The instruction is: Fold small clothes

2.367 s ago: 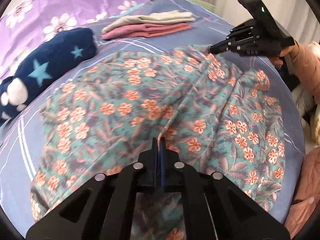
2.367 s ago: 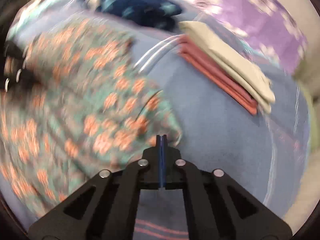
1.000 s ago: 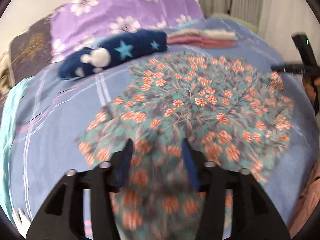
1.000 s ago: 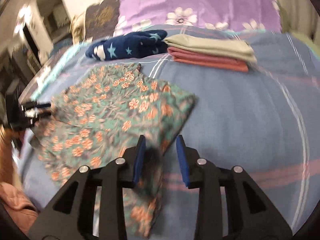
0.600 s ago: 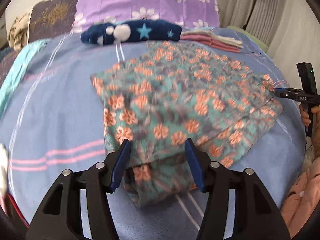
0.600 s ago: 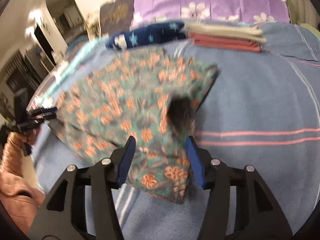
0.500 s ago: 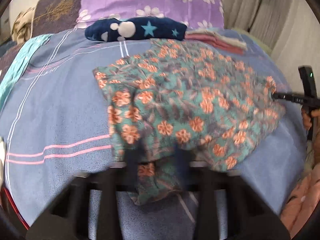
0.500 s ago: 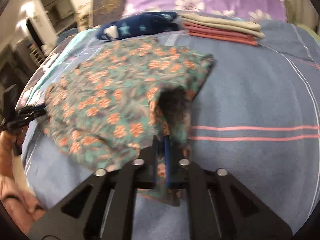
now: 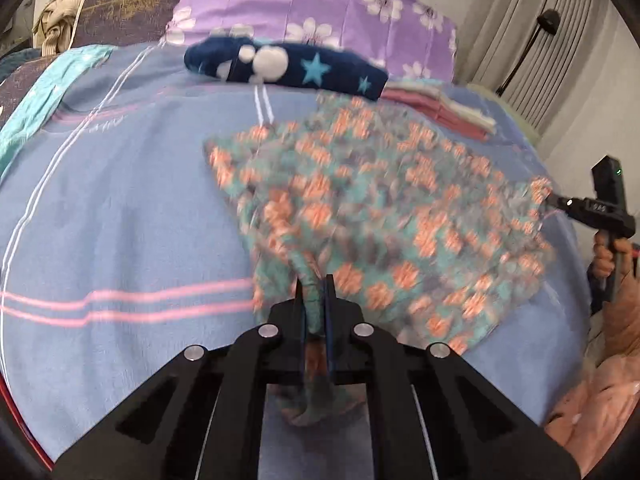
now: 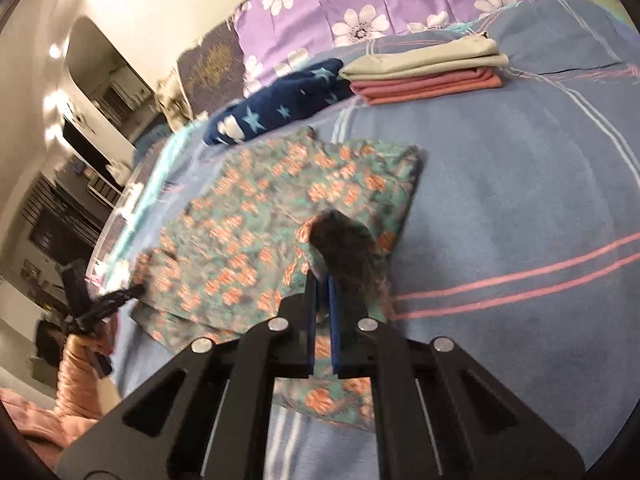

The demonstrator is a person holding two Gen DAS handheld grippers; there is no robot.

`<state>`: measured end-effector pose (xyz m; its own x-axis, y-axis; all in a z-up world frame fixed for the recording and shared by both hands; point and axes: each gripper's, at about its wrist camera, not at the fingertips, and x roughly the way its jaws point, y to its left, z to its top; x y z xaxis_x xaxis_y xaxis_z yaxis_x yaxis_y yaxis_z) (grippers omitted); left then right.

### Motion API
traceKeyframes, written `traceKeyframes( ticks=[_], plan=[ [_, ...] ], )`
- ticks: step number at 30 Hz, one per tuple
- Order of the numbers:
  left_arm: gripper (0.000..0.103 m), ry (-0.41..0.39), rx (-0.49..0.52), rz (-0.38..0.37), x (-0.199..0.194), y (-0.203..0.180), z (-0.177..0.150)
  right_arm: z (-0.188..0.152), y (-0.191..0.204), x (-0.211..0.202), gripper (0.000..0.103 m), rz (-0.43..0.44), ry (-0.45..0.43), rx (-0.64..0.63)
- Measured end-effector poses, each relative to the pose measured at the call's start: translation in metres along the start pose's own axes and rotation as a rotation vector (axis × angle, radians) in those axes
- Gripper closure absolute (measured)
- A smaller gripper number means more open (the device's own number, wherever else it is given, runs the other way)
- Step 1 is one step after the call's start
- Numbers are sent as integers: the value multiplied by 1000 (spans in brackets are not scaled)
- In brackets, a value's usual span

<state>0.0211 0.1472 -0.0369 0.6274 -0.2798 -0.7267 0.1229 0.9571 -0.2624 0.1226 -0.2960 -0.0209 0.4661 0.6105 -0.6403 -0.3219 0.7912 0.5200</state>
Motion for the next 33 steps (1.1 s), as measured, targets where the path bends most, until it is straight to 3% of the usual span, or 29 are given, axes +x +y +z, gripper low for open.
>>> traceKeyframes(
  ticks=[5,8,10,12,13,14,17,20,23,27,28,29,30,31,32,33],
  plan=[
    [96,-132,-3,-47,-20,1,54,46,2,-4,98,52,-75,43],
    [93,-186,-32,-27,-10,19,93,86,-7,15,97,-16,-109,68],
    [92,-160,-66,19,12,34,110,101,-20,31,90,-113,-119,118],
    [74,-110,-87,81,38,41,116,104,-29,44,75,-186,-109,127],
    [55,-98,-78,97,42,41,116,103,-30,47,69,-186,-103,120],
    [44,-95,-45,111,46,36,111,100,-32,50,66,-187,-95,103],
    [35,-69,59,95,53,26,102,92,-33,56,56,-216,-75,33],
    [32,-9,106,139,68,28,99,90,-31,68,56,-229,-40,-28],
    [32,31,90,146,84,39,103,99,-31,86,55,-190,5,-55],
    [32,49,-11,121,101,62,112,113,-37,112,48,-162,61,-33],
    [37,52,-30,119,104,66,113,115,-39,118,48,-160,73,-28],
    [61,56,-47,117,107,70,114,118,-42,125,48,-155,88,-24],
    [76,64,-55,110,110,72,115,118,-42,129,49,-151,96,-26],
    [95,70,-58,104,111,72,116,119,-41,134,73,-139,107,-39],
    [98,57,-47,97,110,69,118,118,-39,137,96,-126,116,-55],
    [98,34,-29,89,105,65,119,117,-36,135,96,-133,100,-66]
  ],
)
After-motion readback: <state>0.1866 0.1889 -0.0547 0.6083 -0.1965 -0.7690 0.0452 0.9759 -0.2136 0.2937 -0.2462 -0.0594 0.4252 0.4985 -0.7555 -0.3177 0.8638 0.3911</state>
